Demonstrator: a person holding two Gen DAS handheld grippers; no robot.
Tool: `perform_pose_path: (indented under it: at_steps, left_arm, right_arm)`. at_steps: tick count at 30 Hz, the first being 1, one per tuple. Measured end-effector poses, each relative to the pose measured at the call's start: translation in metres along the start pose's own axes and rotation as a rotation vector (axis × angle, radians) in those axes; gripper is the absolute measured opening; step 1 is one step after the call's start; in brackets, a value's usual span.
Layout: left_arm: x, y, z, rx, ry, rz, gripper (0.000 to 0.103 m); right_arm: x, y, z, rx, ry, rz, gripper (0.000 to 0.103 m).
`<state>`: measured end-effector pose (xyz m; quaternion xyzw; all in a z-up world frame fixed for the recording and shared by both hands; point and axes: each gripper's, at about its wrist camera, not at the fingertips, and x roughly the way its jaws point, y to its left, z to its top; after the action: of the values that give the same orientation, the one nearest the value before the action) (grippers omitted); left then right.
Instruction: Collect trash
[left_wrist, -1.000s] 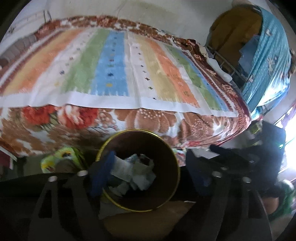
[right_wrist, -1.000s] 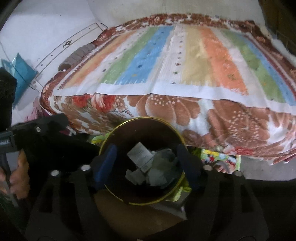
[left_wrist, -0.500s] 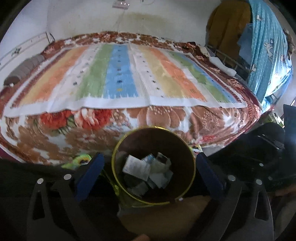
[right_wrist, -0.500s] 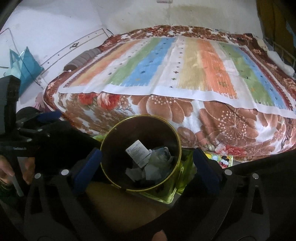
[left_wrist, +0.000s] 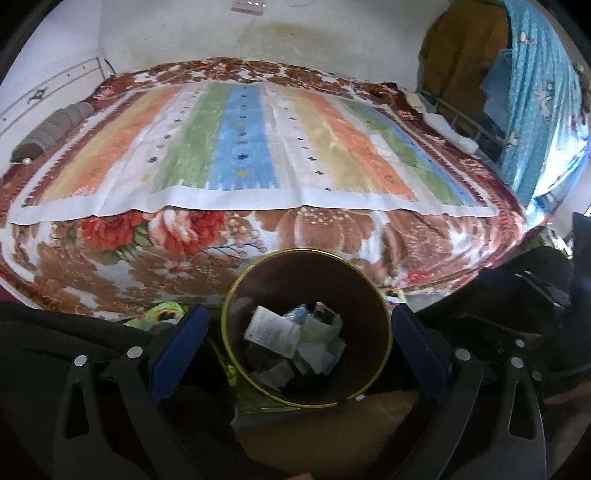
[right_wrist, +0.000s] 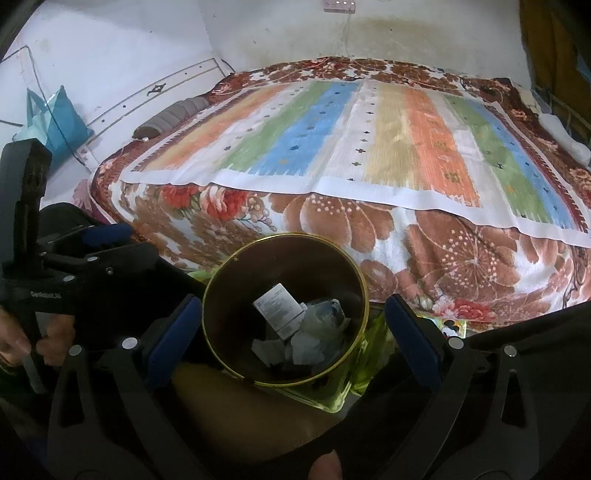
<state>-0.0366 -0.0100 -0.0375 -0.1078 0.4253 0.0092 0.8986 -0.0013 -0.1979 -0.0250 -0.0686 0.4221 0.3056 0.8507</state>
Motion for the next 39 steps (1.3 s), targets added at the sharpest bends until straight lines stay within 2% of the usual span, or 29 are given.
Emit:
perform_pose_path:
  at_steps: [7, 39]
  left_arm:
    - [0.0043, -0.0074, -0.0004, 0.032, 0.005, 0.014, 0.097]
    - [0.0103, -0.0062, 0.0000, 0.023, 0.006, 0.006, 0.097]
  right_arm:
    - [0.0016, 0.0012, 0.0012, 0.012, -0.008, 0.003, 0.094]
    - [0.0054, -0.0065, 0.0019, 0.048, -0.006, 0.028, 0.094]
